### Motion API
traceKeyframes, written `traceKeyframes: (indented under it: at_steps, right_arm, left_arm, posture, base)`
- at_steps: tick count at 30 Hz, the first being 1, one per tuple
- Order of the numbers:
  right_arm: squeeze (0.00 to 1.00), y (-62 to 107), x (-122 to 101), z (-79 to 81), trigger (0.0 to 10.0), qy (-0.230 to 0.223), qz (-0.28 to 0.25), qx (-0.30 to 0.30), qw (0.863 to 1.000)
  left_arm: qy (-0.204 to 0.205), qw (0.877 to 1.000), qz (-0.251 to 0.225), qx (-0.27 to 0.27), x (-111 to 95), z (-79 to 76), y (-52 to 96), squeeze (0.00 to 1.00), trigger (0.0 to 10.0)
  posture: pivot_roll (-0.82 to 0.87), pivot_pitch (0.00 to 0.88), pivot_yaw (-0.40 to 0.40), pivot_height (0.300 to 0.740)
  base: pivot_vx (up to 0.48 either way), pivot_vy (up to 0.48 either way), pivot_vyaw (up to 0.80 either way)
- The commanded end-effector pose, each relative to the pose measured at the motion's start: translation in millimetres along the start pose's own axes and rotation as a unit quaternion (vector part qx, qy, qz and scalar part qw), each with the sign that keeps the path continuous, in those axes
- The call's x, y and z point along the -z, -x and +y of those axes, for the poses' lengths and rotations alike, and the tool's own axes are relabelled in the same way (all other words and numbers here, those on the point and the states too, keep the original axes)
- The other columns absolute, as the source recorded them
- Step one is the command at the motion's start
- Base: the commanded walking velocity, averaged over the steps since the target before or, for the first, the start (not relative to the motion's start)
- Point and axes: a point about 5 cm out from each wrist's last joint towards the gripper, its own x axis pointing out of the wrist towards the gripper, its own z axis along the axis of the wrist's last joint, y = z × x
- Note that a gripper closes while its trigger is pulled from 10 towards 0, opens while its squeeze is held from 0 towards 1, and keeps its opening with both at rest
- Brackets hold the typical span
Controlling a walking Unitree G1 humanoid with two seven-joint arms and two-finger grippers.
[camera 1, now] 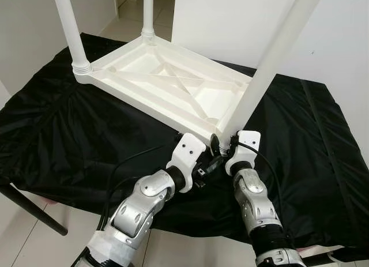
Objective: Building children table
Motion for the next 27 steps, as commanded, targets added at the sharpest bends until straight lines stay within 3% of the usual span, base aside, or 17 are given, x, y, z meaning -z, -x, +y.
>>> traceKeyframes:
  at_steps: [1, 3, 4, 11, 21, 22, 23, 24, 27]
  right_arm:
    - [1.00, -1.3, -1, -10.8, 10.0, 0.000, 0.009, -0.010, 1.000]
    - [1.00, -3.4, -6, -14.5, 10.0, 0.011, 0.003, -0.035, 0.999]
    - [0.00, -5.6, -10, -17.8, 10.0, 0.023, 0.002, -0.064, 0.998]
    - [0.00, -13.8, -18, -28.8, 10.0, 0.063, 0.009, -0.159, 0.985]
    - [0.00, -24.2, -20, -31.3, 10.0, 0.092, 0.030, -0.257, 0.962]
    - [0.00, -26.0, -20, -30.5, 1.3, 0.086, 0.034, -0.275, 0.957]
    - [0.00, -26.0, -20, -30.5, 1.3, 0.086, 0.034, -0.275, 0.957]
    - [0.00, -27.0, -20, -29.9, 0.0, 0.077, 0.041, -0.289, 0.953]
    - [0.00, -27.3, -19, -29.4, 0.0, 0.078, 0.047, -0.301, 0.949]
  left_arm:
    - [0.003, 0.999, 0.002, 0.035, -1, -4.5, -0.4, 0.00, 10.0]
    - [0.003, 0.999, 0.003, 0.036, 0, -5.0, 1.4, 0.00, 10.0]
    - [0.005, 0.999, 0.007, 0.039, 2, -6.0, 3.6, 0.00, 10.0]
    - [0.017, 0.998, 0.021, 0.064, 7, -11.8, 14.7, 0.00, 10.0]
    - [0.015, 0.998, 0.019, 0.050, 5, -4.3, 19.5, 0.00, 10.0]
    - [0.013, 0.999, 0.018, 0.043, 4, -3.3, 19.2, 0.00, 10.0]
    - [0.013, 0.999, 0.018, 0.043, 4, -3.3, 19.2, 0.00, 10.0]
    - [0.012, 0.999, 0.017, 0.039, 3, -2.7, 19.0, 0.00, 10.0]
    - [0.015, 0.999, 0.018, 0.035, 3, -2.2, 18.9, 0.00, 10.0]
  posture:
    - [0.15, 0.049, -0.100, 0.740]
    - [0.15, 0.044, -0.099, 0.740]
    - [0.15, 0.041, -0.100, 0.740]
    - [0.16, 0.028, -0.100, 0.740]
    - [0.18, 0.017, -0.106, 0.740]
    - [0.18, 0.020, -0.106, 0.740]
    - [0.18, 0.020, -0.106, 0.740]
    - [0.18, 0.020, -0.106, 0.740]
    - [0.18, 0.023, -0.106, 0.740]
  base:
    - [0.000, 0.000, 0.00]
    - [0.000, 0.000, 0.00]
    - [0.000, 0.000, 0.00]
    - [0.000, 0.000, 0.00]
    - [0.000, 0.000, 0.00]
    - [0.000, 0.000, 0.00]
    - [0.000, 0.000, 0.00]
    - [0.000, 0.000, 0.00]
    - [0.000, 0.000, 0.00]
